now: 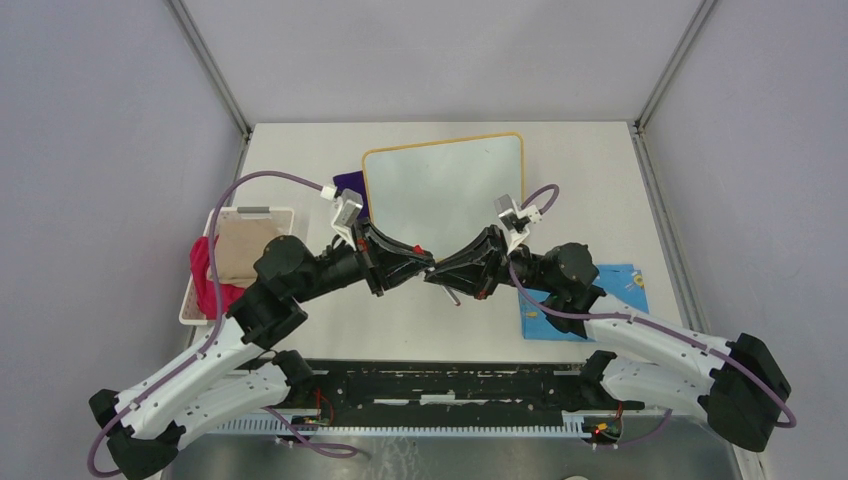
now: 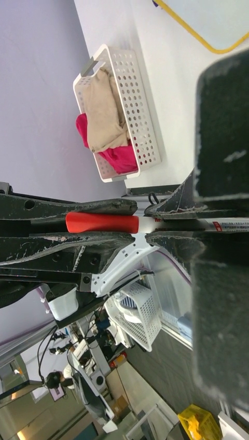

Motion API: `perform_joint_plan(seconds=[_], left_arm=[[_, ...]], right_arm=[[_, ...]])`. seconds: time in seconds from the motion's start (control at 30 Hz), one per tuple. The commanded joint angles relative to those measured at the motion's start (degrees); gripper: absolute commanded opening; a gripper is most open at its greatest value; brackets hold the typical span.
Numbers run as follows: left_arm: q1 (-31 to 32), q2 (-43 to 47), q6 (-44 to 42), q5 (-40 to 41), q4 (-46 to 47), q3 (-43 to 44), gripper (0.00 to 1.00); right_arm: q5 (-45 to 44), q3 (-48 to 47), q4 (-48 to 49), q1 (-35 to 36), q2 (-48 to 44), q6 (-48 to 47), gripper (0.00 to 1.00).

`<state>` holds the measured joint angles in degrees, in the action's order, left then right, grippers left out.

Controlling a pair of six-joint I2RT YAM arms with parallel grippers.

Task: Write a sentence on the whiteboard
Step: Open the whiteboard marker at the center of the board, then place the pen cap at the center of the board.

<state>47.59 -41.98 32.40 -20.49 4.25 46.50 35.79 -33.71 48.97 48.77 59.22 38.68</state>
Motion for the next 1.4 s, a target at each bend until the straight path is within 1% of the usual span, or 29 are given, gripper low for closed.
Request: perform_joint_plan(seconds=[0.0, 0.3, 0.4, 0.47, 0.53, 0.6, 0.67, 0.7, 0.77, 0.9, 0.97, 1.0, 1.07, 1.2, 1.3, 1.37], left_arm=[[-0.92, 2.6, -1.56, 6.83, 4.39, 2.97, 0.02], [-0.93, 4.36, -0.16, 10.23, 4.12, 1.08, 0.02], [-0.92, 4.45, -0.19, 13.24, 1.65, 1.36, 0.02], [-0.92, 4.45, -0.63, 20.89, -4.46, 2.61, 0.02], [-0.97, 4.12, -0.45, 32.27, -13.52, 4.14, 0.02], [-0.92, 3.12, 1.63, 44.44, -24.03, 5.94, 0.02], [-0.92, 1.2, 4.6, 53.79, -34.4, 7.72, 0.02], [-0.92, -0.07, 5.82, 56.68, -38.92, 8.4, 0.02], [-0.92, -3.11, 7.31, 59.23, -45.65, 9.31, 0.02], [-1.24, -11.86, 8.23, 59.02, -53.68, 10.12, 0.02], [-1.96, -15.43, 8.4, 57.87, -54.36, 9.38, 0.02], [-2.72, -16.32, 8.04, 56.35, -53.42, 8.54, 0.02], [-6.42, -17.13, 6.55, 51.36, -50.2, 6.28, 0.02], [-18.33, -19.69, 4.04, 40.13, -44.93, 3.42, 0.02], [-21.13, -23.35, 3.27, 39.53, -42.56, 2.35, 0.02], [-22.91, -27.47, 2.83, 38.61, -40.87, 1.94, 0.02]], right_arm=[[1.16, 3.08, -0.83, 0.29, -4.04, -3.46, 0.0], [-0.61, 4.09, -3.1, 0.29, -5.48, -4.97, 0.0], [-2.43, 3.64, -6.72, 0.27, -6.64, -7.62, 0.0], [-6.97, 1.83, -15.19, 0.23, -8.53, -13.57, 0.0], [-17.17, -0.23, -27.08, 0.26, -10.63, -19.94, 0.0], [-28.42, -1.37, -35.58, 0.28, -12.57, -24.4, 0.0], [-38.14, -1.79, -41.68, 0.34, -13.68, -26.68, 0.0], [-41.79, -1.71, -43.96, 0.23, -14.03, -27.29, 0.0], [-45.11, -0.89, -46.07, 0.25, -14.64, -28.04, 0.0], [-45.5, 1.51, -45.15, 0.26, -15.51, -27.69, 0.0], [-45.45, 2.02, -44.56, 0.27, -15.58, -27.7, 0.0], [-45.42, 2.22, -44.13, 0.27, -15.5, -27.7, 0.0], [-45.07, 2.58, -43.6, 0.27, -15.45, -27.84, 0.0], [-44.54, 3.71, -41.99, 0.29, -15.41, -27.55, 0.0], [-43.15, 4.43, -40.86, 0.28, -15.49, -28.01, 0.0], [-42.09, 4.94, -40.32, 0.25, -15.26, -28.04, 0.0]])
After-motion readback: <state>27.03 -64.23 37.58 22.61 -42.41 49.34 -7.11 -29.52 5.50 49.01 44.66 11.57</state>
